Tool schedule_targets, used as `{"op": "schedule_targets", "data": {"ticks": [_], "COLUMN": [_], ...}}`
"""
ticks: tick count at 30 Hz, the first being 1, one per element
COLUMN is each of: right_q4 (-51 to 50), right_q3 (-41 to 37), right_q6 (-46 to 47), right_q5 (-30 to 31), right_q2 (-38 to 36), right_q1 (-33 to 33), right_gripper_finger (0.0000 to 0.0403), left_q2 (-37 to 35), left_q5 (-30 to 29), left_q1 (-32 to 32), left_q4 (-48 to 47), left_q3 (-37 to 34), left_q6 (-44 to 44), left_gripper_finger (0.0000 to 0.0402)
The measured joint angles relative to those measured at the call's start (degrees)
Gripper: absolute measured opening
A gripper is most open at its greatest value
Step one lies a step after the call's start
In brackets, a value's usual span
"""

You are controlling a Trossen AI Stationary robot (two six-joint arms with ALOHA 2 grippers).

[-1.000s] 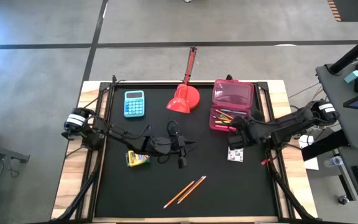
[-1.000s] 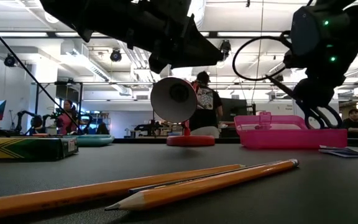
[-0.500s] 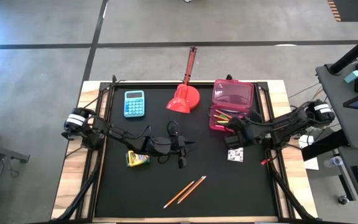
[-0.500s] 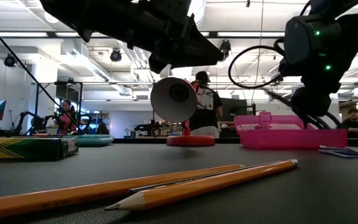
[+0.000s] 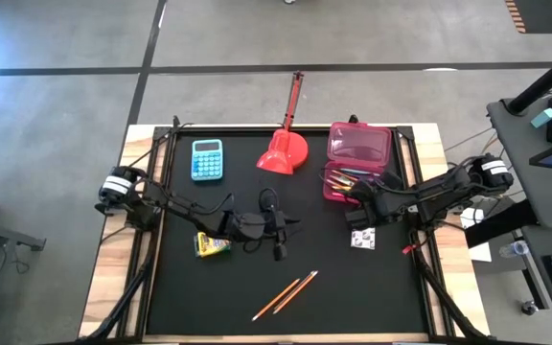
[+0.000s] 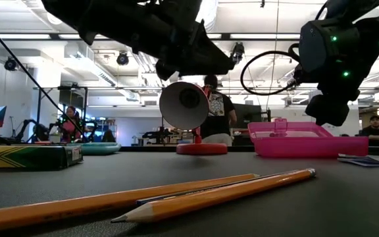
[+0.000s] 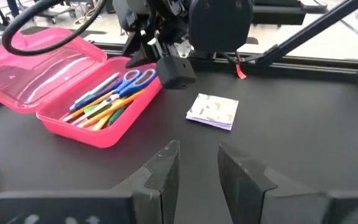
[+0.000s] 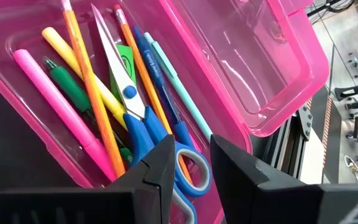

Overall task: Pack school essentials
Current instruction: Put the orange pencil into the pink supply box

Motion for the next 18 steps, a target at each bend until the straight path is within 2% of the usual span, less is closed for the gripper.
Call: {"op": "schedule_targets", "data": {"ticks": [5,11,18], "right_q4": [0.0,-0.1,-0.1], "right_q3": [0.9,4.9,10.7], "right_q6": [0.0,-0.3,-2.9], "right_q5": [-0.1,-0.4,-0.5], "right_q2": [0.0,0.0,0.0], "right_q1": [0.0,0.0,0.3], "right_gripper_finger": [0.0093,0.0093,0.0086], "left_q2": [0.0,-1.8,-3.6], "left_q5": [0.5,5.9,6.3], "left_q1": [-0.2,-0.5,-2.2], "left_q4": [-6.4,-26.5,-47.7], "left_q3": [0.0,0.0,-0.1], "left_q6": [-3.0,-12.7,-21.1], "left_gripper_finger": [0.0091,0.0091,0.0091]}}
